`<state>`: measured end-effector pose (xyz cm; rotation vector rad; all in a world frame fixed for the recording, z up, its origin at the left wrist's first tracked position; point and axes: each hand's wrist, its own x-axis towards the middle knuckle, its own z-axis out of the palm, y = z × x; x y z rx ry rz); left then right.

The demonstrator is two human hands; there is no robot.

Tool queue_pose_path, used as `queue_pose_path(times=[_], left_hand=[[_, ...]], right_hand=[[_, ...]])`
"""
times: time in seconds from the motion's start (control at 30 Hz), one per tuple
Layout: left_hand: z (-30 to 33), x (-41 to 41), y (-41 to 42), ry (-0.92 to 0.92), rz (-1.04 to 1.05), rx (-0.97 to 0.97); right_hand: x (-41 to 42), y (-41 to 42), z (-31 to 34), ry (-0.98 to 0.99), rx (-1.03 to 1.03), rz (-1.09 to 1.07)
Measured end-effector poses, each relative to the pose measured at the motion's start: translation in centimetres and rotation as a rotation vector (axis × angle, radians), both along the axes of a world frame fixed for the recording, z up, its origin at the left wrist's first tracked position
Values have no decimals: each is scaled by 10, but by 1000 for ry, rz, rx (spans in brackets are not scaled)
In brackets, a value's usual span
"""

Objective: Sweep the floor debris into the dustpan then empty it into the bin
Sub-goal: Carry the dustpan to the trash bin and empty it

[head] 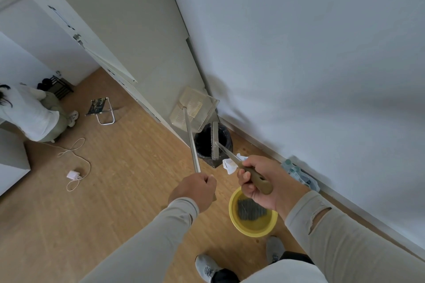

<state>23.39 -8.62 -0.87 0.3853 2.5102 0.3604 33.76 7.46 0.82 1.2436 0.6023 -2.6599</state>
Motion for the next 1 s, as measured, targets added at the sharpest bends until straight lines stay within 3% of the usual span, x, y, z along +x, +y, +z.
queue_pose_path(times=[0.37, 0.5, 0.77, 1.0], left_hand=[[3, -19, -13, -173, 178, 163], [24, -34, -25, -229, 371, 304], [110, -82, -97, -433, 567, 524], [120, -100, -173, -582, 696, 597]], right_hand=[[0, -1, 4, -26, 1, -17], [6, -2, 14, -31, 10, -27], [34, -10, 43, 3, -19, 43], [44, -61, 45, -29, -64, 41]])
